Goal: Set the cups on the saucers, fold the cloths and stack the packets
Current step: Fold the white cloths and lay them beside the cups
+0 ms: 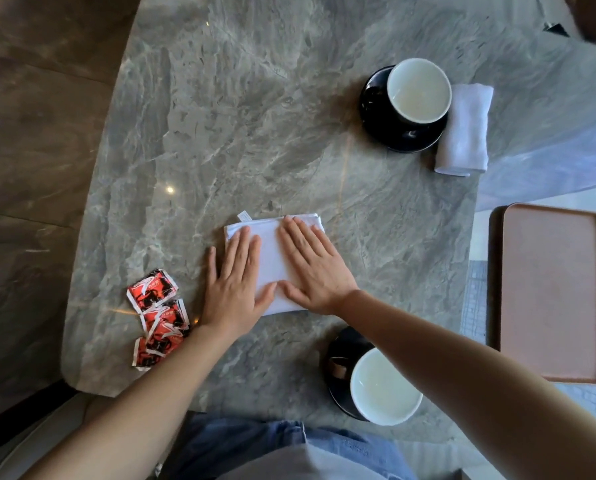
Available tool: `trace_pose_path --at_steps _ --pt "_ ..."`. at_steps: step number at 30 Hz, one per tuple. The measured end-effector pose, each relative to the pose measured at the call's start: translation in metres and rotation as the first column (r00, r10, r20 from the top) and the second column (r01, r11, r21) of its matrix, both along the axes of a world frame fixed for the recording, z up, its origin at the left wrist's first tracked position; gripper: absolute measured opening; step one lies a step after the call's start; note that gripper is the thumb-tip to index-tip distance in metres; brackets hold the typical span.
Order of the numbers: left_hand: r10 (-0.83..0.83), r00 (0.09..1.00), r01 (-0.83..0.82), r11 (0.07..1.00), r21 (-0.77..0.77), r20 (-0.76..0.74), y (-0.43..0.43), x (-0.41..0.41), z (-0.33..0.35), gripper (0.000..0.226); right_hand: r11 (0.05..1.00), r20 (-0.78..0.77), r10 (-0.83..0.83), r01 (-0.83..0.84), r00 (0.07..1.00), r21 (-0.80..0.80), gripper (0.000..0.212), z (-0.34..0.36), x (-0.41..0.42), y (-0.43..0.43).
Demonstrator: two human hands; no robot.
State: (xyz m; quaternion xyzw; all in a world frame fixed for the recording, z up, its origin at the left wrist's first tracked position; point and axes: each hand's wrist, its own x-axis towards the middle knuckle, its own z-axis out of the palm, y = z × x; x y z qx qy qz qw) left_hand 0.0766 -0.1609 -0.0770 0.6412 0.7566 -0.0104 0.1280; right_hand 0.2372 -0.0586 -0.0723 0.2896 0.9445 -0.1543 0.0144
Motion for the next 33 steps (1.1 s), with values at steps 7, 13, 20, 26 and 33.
trace_pose_path --at_steps 7,13,20,26,33 --pt "-0.006 1.0 0.006 1.0 0.024 0.011 -0.001 0.0 -0.002 0.078 1.0 -0.053 0.001 0.0 0.999 0.01 0.083 -0.005 0.002 -0.001" --pt "-0.004 1.0 0.004 0.999 0.041 0.005 -0.001 0.0 0.001 0.077 1.0 -0.044 0.002 -0.002 0.999 0.007 0.082 -0.006 0.003 -0.001" --pt "0.01 0.996 -0.016 0.997 0.072 0.083 0.0 0.001 0.004 0.075 1.0 -0.032 0.002 -0.003 0.999 -0.006 0.082 -0.002 0.002 -0.001" --pt "-0.097 0.975 0.051 0.974 0.222 0.202 -0.026 0.001 0.024 0.045 0.996 -0.155 0.041 -0.053 0.987 -0.074 0.048 0.031 0.01 -0.009" --pt "-0.171 0.947 0.146 0.983 0.111 0.272 -0.051 -0.002 0.036 0.046 0.991 0.214 0.128 -0.115 0.968 -0.071 0.039 0.045 0.022 -0.023"
